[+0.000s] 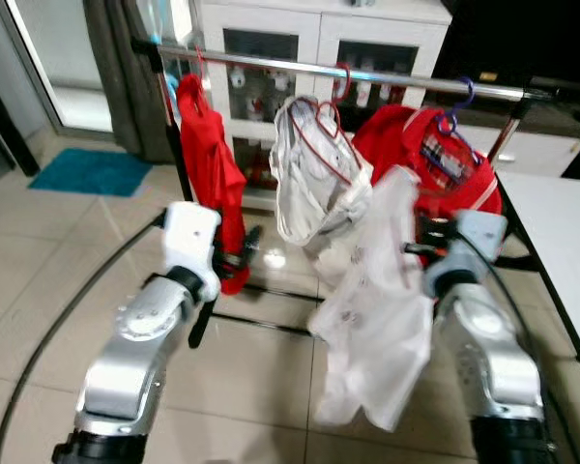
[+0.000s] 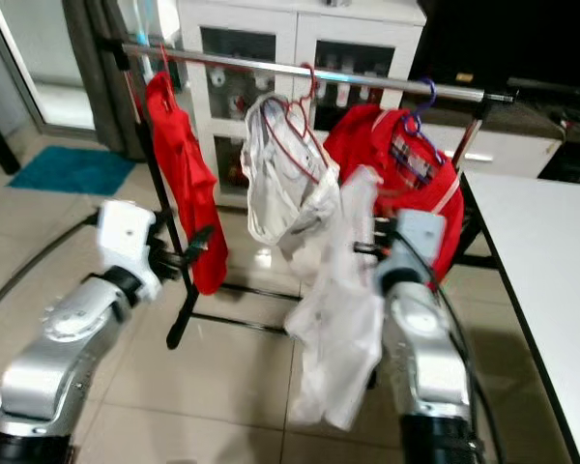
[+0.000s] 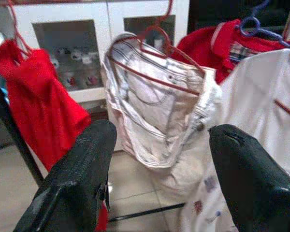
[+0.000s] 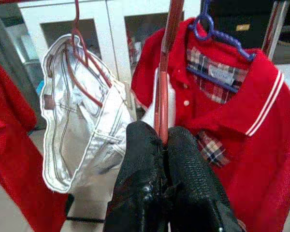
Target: Hang hanger
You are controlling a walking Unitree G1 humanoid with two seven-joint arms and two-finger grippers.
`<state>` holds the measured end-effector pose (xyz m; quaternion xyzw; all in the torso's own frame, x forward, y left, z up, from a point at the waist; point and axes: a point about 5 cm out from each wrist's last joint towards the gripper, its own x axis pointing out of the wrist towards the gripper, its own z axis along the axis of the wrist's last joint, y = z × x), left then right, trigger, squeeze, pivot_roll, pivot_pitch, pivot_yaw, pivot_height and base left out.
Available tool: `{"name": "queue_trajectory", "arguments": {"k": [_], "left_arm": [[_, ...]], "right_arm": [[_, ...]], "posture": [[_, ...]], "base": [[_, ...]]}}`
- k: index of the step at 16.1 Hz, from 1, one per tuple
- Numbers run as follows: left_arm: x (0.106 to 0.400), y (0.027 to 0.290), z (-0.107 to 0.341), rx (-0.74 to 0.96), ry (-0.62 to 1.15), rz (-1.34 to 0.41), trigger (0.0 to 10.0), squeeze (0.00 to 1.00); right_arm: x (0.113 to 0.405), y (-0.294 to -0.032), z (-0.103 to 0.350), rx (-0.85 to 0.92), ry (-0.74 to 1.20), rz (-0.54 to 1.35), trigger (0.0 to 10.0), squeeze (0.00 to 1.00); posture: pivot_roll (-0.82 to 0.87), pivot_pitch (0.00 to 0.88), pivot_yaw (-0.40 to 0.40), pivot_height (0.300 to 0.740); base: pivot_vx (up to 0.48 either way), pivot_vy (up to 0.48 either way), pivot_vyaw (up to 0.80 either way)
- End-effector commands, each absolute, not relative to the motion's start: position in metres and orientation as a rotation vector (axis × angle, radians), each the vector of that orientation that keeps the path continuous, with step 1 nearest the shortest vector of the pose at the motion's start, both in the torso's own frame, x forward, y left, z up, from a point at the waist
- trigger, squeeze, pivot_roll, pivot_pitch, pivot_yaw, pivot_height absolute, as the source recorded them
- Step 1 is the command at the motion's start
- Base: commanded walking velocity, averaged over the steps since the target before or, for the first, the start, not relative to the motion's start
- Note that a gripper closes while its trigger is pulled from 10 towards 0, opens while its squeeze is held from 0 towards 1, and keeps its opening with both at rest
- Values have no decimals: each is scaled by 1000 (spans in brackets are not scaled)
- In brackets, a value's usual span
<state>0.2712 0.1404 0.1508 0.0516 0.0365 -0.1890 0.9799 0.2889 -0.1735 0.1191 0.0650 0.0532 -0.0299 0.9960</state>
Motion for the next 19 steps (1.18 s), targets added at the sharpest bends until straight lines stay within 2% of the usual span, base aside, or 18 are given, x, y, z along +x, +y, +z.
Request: {"name": "queue_trajectory", "arguments": {"k": [1,9,11,16,19], "left_arm": [[274,146,155,113,64,-366,10000,0],[277,146,157,116,61,-378,10000,0],[278,148,158,118,57,-370,10000,0],[277,148,158,120,56,-369,10000,0],[277,149,158,125,57,-375,10000,0]], "right_arm": [[289,-170,125,140,70,-51,10000,0],[289,-171,125,109,67,-48,10000,0],[291,-158,126,15,60,56,10000,0],[287,-138,122,16,79,180,10000,0],[274,-119,120,9,82,402,10000,0]], "posture": [[85,11,-33,740],[90,12,-31,740],[97,10,-37,740],[103,12,-38,740],[103,11,-35,740]], "base": [[292,0,-800],[309,0,-55],[319,0,0],[319,0,0],[320,0,0]]}}
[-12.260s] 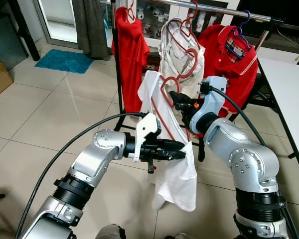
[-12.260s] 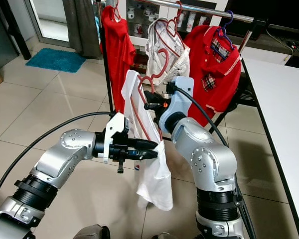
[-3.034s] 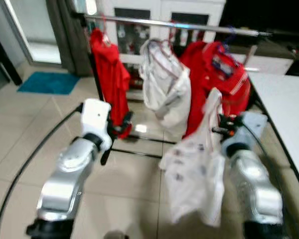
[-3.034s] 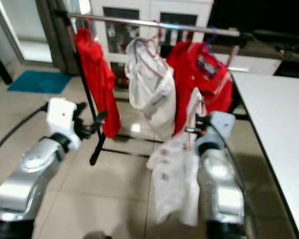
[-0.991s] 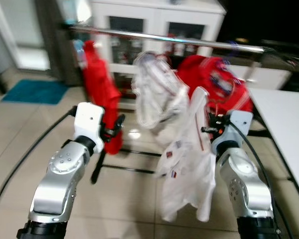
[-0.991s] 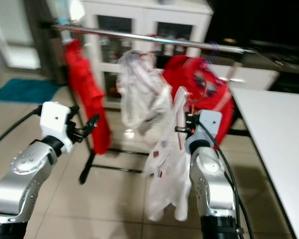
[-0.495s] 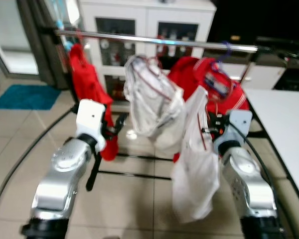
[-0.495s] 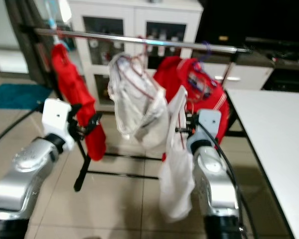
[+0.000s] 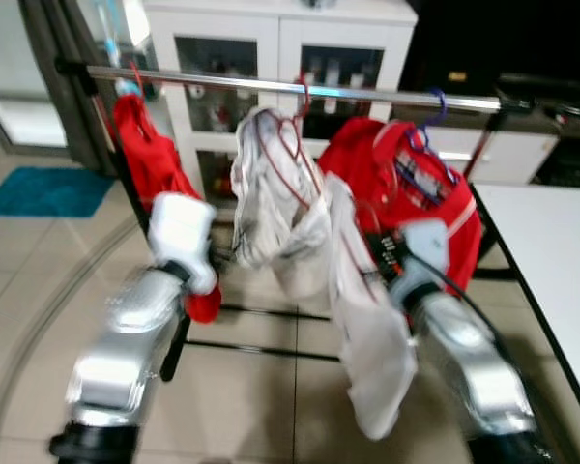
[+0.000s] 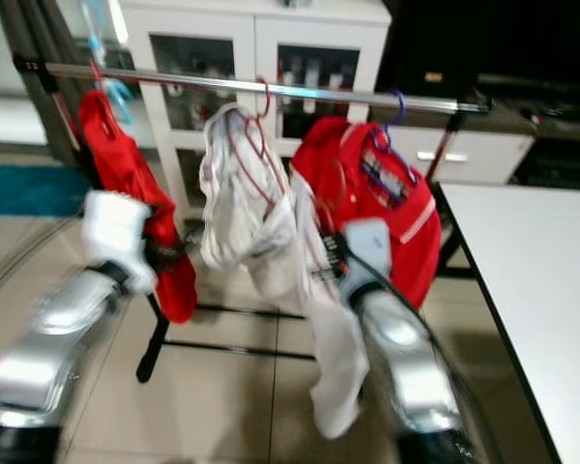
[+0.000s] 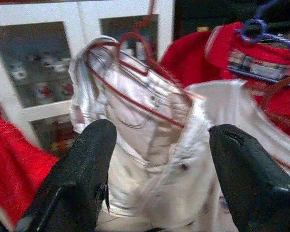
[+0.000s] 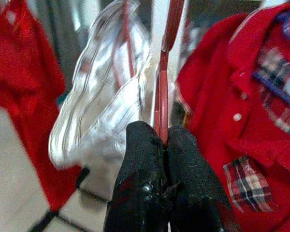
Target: Hang hanger
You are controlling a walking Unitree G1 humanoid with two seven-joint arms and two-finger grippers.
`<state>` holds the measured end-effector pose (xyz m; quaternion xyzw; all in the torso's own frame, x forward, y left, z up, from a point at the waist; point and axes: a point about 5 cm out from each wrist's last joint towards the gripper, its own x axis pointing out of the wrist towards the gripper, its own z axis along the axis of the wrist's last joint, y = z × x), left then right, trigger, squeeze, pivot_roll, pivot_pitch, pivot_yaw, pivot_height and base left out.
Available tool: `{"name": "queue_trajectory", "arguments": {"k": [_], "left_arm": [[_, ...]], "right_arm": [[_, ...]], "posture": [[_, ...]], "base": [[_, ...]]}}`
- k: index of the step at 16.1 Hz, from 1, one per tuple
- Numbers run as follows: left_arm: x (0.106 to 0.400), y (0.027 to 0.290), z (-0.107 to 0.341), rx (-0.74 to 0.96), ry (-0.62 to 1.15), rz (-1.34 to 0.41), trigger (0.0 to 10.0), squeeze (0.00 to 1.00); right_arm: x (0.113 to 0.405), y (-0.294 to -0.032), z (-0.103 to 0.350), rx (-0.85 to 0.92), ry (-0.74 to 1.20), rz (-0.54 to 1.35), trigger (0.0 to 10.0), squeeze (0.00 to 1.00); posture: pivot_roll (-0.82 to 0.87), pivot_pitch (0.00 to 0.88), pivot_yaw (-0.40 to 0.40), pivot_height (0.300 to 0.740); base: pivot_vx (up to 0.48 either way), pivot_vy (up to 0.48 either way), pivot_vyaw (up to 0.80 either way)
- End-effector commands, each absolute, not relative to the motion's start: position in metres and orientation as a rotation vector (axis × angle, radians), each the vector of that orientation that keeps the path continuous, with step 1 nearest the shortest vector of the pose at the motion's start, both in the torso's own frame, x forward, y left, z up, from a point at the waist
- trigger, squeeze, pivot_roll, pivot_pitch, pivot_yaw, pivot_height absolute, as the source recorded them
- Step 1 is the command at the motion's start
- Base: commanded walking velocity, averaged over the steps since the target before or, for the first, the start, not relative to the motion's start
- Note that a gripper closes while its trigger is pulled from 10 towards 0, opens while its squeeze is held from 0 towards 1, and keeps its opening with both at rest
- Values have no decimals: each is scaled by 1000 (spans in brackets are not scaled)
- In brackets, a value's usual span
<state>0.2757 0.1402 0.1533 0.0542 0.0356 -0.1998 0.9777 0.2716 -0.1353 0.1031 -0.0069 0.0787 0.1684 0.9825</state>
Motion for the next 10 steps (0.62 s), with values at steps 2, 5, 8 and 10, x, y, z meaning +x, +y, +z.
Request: {"name": "queue_trajectory", "arguments": {"k": [2,5,8,10], "left_arm": [[278,149,159,128,56,-380,10000,0],[279,147,159,134,54,-387,10000,0],[279,148,159,139,53,-389,10000,0],[279,147,159,143,54,-395,10000,0]], "right_arm": [[269,-113,119,-26,81,481,10000,0],[278,-126,118,-37,83,348,10000,0],[289,-144,119,-15,93,171,10000,0],[292,-150,124,23,75,107,10000,0]], "posture": [[104,10,-33,740],[105,7,-30,740],[105,6,-27,740],[103,8,-22,740]], "base": [[319,0,0],[317,0,0],[319,0,0],[321,0,0]]}}
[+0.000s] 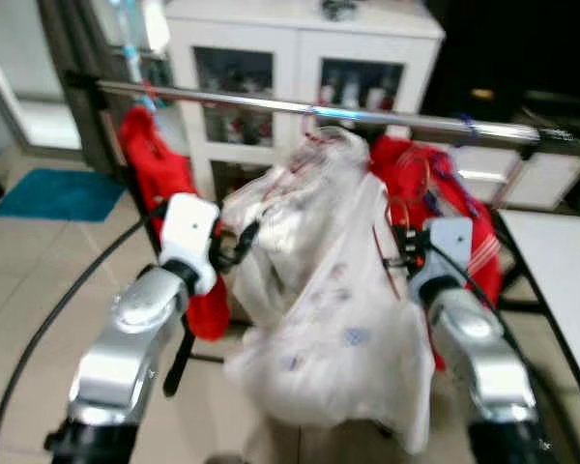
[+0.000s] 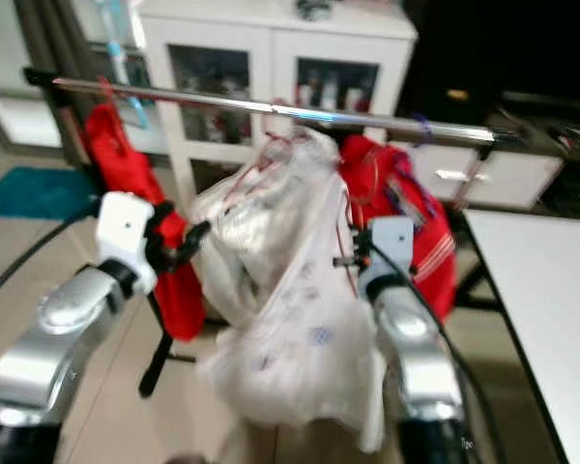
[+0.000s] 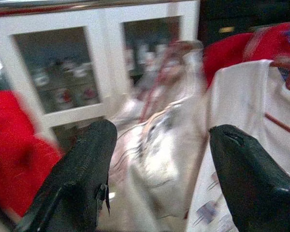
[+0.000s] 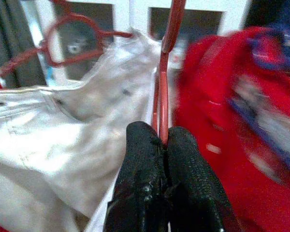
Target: Hang hanger
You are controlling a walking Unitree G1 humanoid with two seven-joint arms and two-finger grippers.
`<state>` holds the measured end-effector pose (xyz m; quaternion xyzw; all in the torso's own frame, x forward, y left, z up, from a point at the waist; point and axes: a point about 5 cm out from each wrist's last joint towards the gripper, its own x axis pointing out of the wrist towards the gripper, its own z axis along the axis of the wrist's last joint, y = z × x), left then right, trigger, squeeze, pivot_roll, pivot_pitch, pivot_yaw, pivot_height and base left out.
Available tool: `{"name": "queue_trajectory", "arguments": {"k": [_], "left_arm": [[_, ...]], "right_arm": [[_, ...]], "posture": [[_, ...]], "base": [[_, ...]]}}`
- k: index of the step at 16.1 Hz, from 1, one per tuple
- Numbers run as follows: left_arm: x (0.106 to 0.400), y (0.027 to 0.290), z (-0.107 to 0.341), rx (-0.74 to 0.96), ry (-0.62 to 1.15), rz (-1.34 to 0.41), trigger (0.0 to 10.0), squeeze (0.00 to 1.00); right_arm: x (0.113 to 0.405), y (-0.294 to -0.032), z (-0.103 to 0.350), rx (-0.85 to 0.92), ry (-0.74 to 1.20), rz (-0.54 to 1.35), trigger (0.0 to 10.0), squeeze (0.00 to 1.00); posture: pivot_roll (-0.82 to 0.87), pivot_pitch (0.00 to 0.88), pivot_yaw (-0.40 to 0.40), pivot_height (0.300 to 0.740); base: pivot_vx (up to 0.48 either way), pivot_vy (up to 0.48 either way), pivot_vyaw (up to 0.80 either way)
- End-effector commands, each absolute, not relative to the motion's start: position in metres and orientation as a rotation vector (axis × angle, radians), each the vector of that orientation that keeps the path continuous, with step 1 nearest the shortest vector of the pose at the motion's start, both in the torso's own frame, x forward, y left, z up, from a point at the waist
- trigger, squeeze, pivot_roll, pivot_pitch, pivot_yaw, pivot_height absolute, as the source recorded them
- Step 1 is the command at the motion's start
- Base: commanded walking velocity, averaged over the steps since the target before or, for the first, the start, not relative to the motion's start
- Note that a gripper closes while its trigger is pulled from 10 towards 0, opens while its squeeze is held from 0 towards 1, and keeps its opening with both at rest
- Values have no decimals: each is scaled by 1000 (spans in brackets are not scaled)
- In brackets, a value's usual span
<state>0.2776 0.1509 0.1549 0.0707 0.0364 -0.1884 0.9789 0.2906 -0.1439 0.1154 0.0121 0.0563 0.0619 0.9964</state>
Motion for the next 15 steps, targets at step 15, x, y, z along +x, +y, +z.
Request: {"name": "queue_trajectory", "arguments": {"k": [15], "left_arm": [[277,140,158,160,47,-430,10000,0]], "right_arm": [[303,-150,152,28,-55,-52,10000,0]], "posture": [[106,0,-43,740]], "base": [[318,0,0]]}}
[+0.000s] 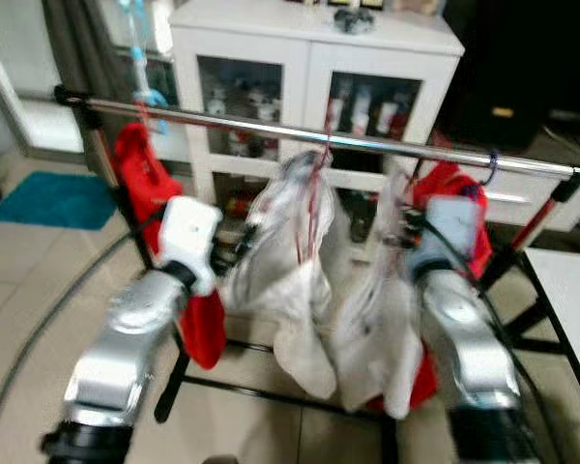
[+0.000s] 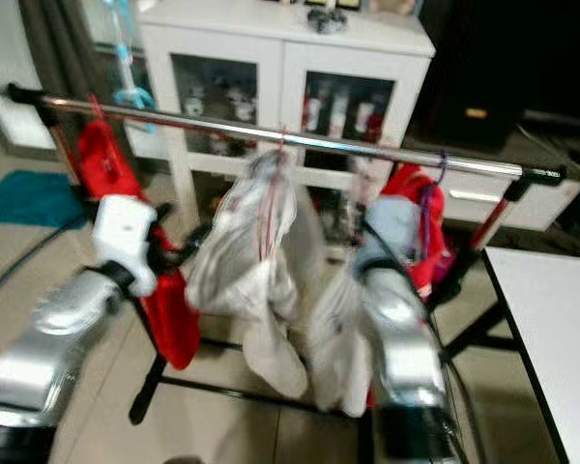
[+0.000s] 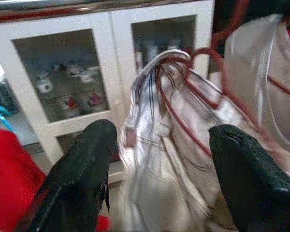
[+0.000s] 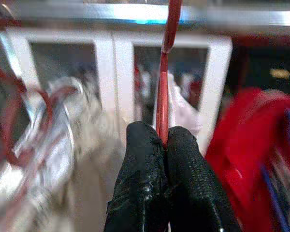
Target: Hang hanger
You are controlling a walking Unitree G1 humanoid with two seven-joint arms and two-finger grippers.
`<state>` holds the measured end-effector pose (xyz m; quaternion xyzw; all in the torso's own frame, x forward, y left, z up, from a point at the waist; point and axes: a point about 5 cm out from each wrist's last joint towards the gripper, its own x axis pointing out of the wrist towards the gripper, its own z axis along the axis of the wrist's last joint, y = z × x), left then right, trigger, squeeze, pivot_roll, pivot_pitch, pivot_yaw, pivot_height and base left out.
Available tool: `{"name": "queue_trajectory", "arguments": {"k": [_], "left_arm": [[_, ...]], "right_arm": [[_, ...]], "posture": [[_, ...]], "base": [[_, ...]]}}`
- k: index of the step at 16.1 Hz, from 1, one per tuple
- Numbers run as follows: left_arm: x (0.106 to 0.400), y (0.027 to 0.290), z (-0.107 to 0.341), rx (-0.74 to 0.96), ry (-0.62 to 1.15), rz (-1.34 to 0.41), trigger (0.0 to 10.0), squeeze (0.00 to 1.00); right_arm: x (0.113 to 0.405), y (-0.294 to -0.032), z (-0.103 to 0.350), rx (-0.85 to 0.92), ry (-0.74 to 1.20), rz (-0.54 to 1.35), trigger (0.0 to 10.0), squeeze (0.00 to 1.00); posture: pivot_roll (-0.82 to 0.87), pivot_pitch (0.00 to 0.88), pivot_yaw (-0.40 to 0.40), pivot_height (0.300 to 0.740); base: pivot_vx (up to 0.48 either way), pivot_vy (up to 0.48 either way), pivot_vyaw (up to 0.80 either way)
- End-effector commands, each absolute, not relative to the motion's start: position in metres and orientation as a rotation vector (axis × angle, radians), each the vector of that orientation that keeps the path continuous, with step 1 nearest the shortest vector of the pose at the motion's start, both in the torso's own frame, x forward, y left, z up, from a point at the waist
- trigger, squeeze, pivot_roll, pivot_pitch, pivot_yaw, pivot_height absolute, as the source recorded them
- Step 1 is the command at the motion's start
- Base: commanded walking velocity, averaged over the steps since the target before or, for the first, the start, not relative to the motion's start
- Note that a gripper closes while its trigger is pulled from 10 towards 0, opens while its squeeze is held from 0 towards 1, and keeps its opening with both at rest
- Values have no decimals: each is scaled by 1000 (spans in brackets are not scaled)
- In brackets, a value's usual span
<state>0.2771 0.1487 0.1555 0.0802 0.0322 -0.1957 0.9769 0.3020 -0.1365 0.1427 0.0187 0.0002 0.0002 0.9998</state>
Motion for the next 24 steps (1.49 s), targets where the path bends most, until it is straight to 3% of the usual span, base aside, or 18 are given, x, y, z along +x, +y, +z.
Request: {"name": "queue_trajectory", "arguments": {"k": [1,6,9,12,21,22,24], "left_arm": [[276,140,159,156,42,-429,10000,0],[269,133,165,174,20,-560,10000,0],[256,125,166,247,54,-783,10000,0],[251,124,166,263,87,-879,10000,0],[246,127,167,257,124,-964,10000,0],[245,129,165,253,136,-956,10000,0],[246,131,162,251,149,-941,10000,0]], "right_arm": [[304,-151,153,31,-58,-55,10000,0],[318,-150,149,20,28,-25,10000,0],[323,-145,137,-18,136,21,10000,0],[330,-145,133,-9,213,31,10000,0],[341,-150,132,-22,303,48,10000,0],[336,-149,135,16,262,69,10000,1000],[327,-149,139,40,218,119,10000,1000]], "posture": [[106,0,-43,740],[113,0,-50,740],[114,0,-53,740],[113,0,-52,740],[111,4,-46,740],[106,4,-45,740],[104,4,-46,740]], "base": [[0,0,0],[0,0,0],[0,0,0],[0,0,0],[0,0,0],[0,0,0],[0,0,0]]}}
